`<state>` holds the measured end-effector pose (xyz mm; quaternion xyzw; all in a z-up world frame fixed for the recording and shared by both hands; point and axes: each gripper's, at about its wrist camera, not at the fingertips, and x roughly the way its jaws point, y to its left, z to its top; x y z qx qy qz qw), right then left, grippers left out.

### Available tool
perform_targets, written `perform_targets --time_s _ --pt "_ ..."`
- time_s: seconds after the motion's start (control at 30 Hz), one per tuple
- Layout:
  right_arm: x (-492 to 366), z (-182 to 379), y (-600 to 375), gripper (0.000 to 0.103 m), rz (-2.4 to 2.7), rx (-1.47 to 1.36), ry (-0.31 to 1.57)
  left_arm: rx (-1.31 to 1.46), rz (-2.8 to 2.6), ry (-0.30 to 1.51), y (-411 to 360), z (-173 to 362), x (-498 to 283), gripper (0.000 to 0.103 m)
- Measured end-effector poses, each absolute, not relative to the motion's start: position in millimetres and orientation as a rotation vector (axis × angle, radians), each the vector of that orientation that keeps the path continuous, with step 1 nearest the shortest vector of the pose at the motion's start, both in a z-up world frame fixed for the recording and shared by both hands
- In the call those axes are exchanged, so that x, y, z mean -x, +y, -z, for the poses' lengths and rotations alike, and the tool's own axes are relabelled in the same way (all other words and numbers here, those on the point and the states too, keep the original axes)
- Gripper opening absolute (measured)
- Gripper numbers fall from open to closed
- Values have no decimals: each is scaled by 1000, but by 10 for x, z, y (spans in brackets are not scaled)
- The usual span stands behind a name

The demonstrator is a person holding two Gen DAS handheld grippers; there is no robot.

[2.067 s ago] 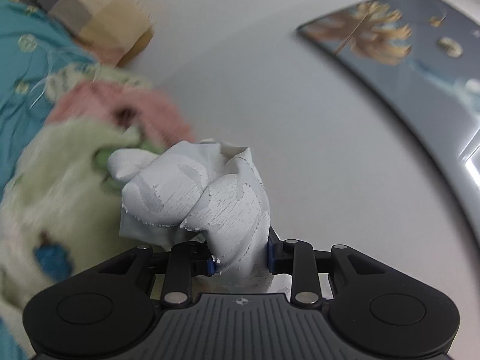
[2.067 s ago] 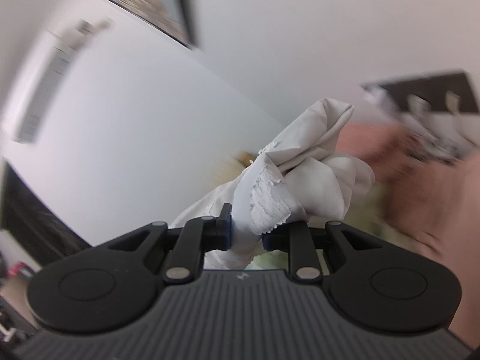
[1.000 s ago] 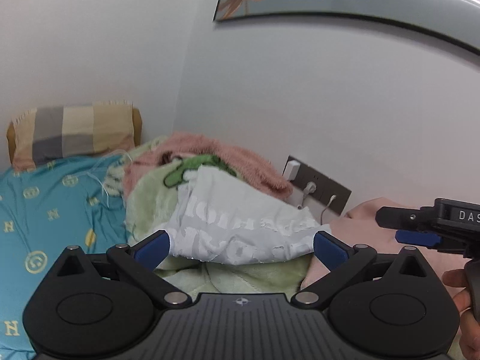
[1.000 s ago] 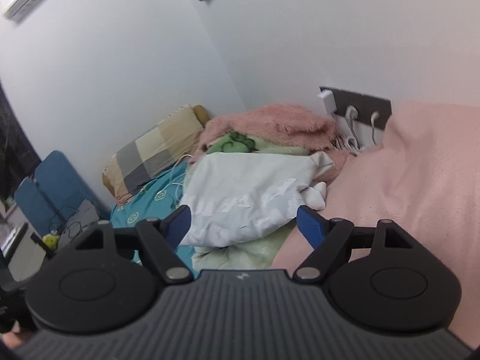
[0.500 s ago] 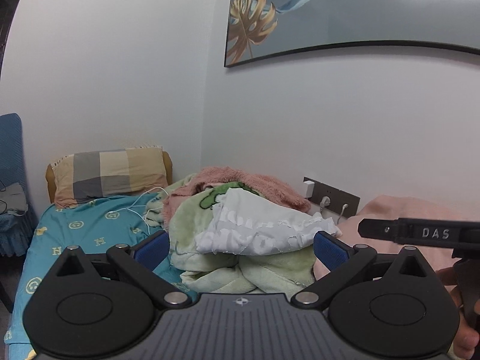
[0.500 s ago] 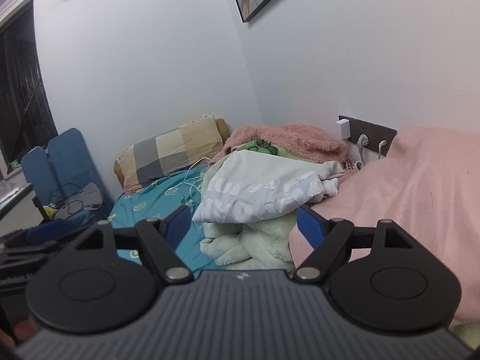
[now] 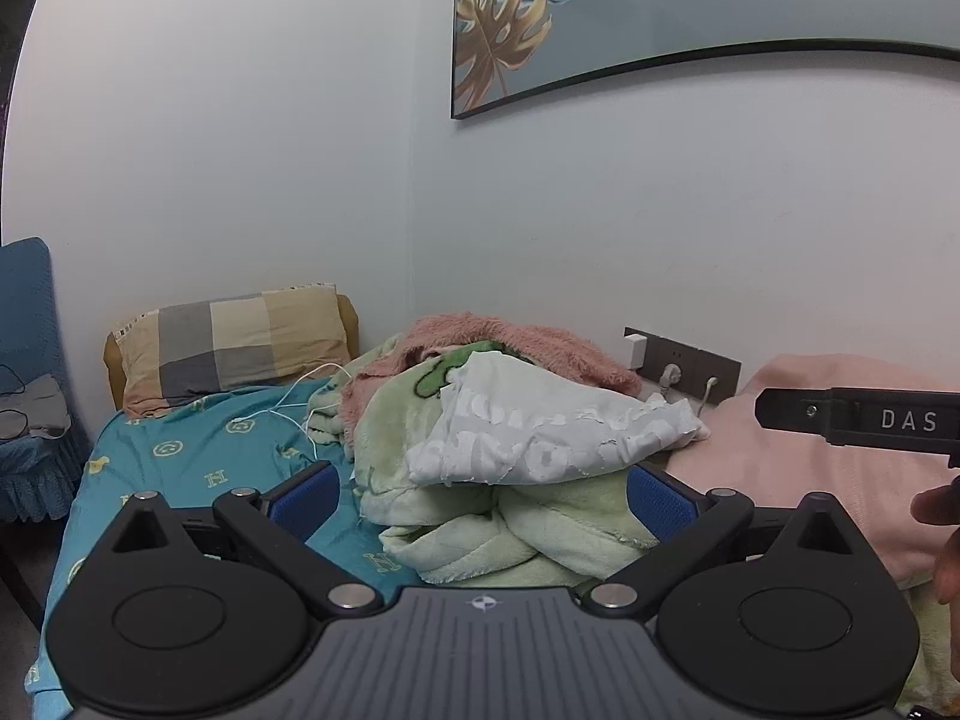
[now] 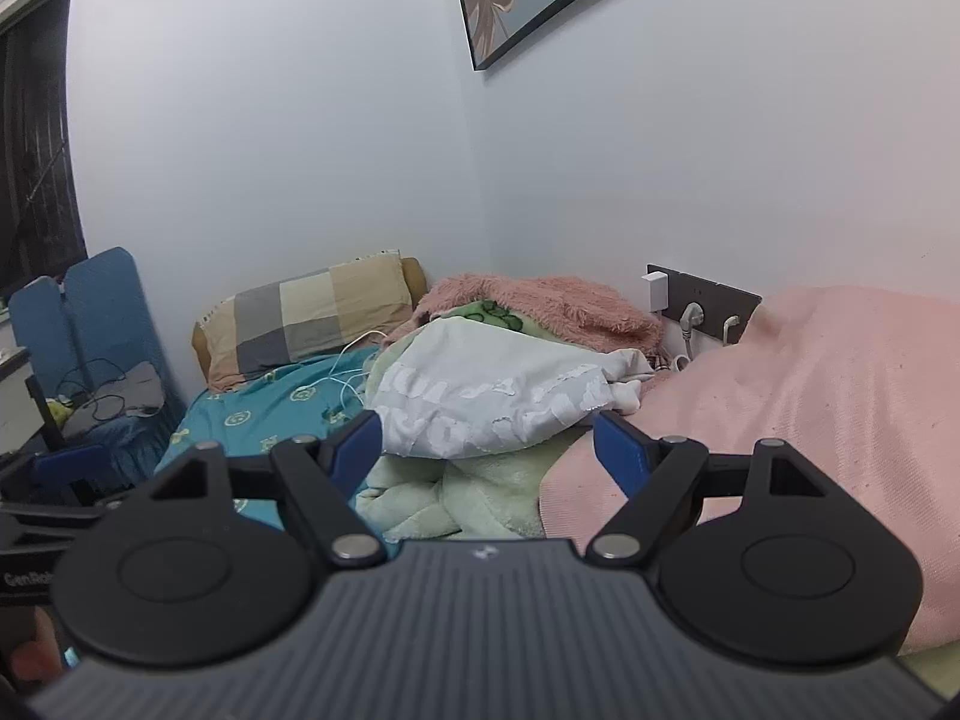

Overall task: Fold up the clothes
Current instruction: 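Release the T-shirt on the blanket pile with both grippers and withdraw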

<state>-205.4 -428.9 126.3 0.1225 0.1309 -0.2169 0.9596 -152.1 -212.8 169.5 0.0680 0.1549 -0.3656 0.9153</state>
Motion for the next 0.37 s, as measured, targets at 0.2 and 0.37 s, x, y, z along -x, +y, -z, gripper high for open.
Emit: perform_targets --time_s 0.2,0.37 --pt "2024 -1234 -4267 80 448 -206 270 -132 750 323 -2120 -1720 1507 103" --pt "2035 -1230 -4237 80 446 -199 263 -119 748 330 -2093 -1734 1472 103"
